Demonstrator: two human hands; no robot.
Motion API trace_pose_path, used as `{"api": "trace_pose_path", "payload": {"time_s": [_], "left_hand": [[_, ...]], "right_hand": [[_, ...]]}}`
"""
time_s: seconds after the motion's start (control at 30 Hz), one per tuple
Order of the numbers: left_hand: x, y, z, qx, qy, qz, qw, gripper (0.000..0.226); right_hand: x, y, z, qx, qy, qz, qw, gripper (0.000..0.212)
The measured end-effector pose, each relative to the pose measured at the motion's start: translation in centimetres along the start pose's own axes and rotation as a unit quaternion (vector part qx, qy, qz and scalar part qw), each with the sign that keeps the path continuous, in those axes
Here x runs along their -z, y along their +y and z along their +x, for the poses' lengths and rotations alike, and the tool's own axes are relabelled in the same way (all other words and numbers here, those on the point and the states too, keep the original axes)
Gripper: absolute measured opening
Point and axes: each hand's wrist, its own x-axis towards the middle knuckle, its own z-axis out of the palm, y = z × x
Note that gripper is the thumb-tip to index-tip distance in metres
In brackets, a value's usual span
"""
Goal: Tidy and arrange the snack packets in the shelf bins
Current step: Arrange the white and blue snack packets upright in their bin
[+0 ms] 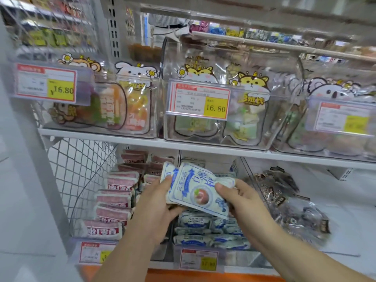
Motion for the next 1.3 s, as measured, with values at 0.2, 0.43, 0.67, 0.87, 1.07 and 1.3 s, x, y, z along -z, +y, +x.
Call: {"api": "trace_pose_path", "payload": {"time_s": [0.2,0.43,0.67,0.87,1.07,1.3], "left_hand": [[0.5,0.7,-0.3,-0.021,-0.082,-0.002,0.996,0.032],[0.1,-0.9,0.5,-0.140,-0.022,0.034,0.989,0.030],[1.1,-0.4,1.8,-0.148,0.055,0.060,0.986,0.026],[2.1,0.7,2.5,-0.104,0.085,0.039,0.990,0.023],[2.2,1.1,3.0,-0.101,0.073,0.007,0.992,0.020],[1.8,1.0,3.0,-0.098,0.076,0.006,0.992,0.024]], "right_hand": [[-1.9,0.6,1.3,0.018,0.016,-0.048,0.999,0.035],[-5.1,2.0,2.0,-0.018,0.024,0.069,0.997,0.023],[-1.8,-0.8,6.0,0.045,-0.016,-0.330,0.943,0.032],[2.3,-1.6,12.2,-0.013,-0.148,-0.663,0.734,0.045],[3.8,-1.2,10.5,-0.032,-0.232,-0.682,0.693,0.038],[3.8,-0.7,12.8,-0.084,-0.234,-0.651,0.717,0.037]]}}
